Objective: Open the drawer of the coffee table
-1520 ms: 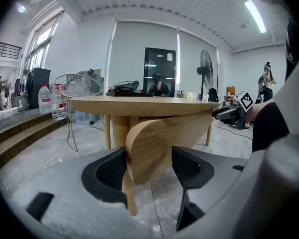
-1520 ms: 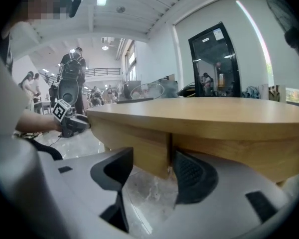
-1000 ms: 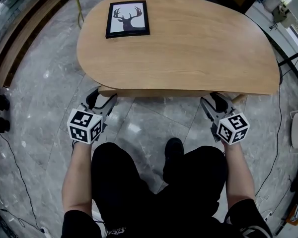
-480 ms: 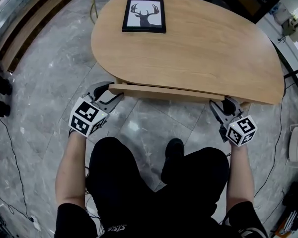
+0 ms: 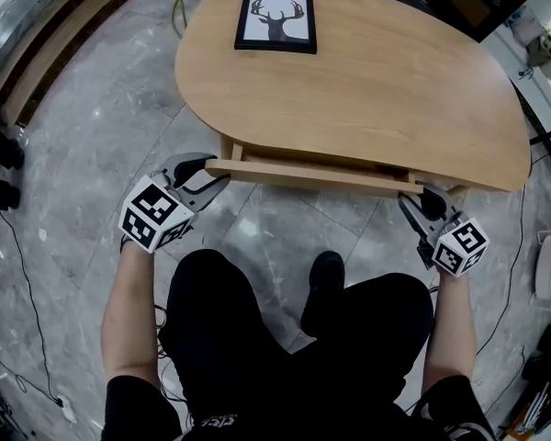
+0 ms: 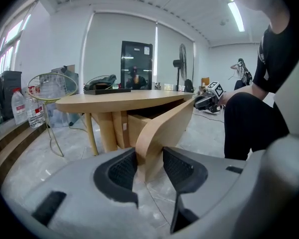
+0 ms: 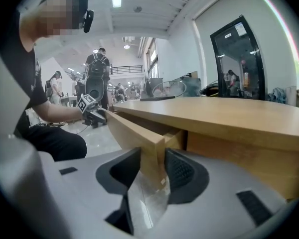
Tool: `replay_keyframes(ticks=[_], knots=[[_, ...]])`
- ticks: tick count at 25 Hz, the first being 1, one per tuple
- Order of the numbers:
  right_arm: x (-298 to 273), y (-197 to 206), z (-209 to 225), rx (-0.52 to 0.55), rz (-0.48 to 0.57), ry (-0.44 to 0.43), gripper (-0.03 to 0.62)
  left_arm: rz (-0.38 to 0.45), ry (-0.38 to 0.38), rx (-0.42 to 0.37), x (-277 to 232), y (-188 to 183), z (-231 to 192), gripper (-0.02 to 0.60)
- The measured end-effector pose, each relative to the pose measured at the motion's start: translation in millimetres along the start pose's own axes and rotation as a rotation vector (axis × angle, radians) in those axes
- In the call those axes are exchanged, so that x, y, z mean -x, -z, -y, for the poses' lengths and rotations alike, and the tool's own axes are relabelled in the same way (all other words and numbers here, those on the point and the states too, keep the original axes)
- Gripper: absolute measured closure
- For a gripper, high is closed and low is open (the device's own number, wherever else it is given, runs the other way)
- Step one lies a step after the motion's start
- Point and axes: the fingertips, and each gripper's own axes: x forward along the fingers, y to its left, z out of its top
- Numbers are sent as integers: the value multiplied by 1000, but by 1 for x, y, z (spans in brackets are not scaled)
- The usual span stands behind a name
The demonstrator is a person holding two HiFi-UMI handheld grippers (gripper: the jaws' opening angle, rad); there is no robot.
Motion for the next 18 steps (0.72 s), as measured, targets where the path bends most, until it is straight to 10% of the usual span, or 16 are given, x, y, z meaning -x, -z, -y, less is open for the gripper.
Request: replay_keyframes(ticks=[18], knots=[[33,23,-43,44,-102,-86,456,-81,62,-36,27,25,41,426]])
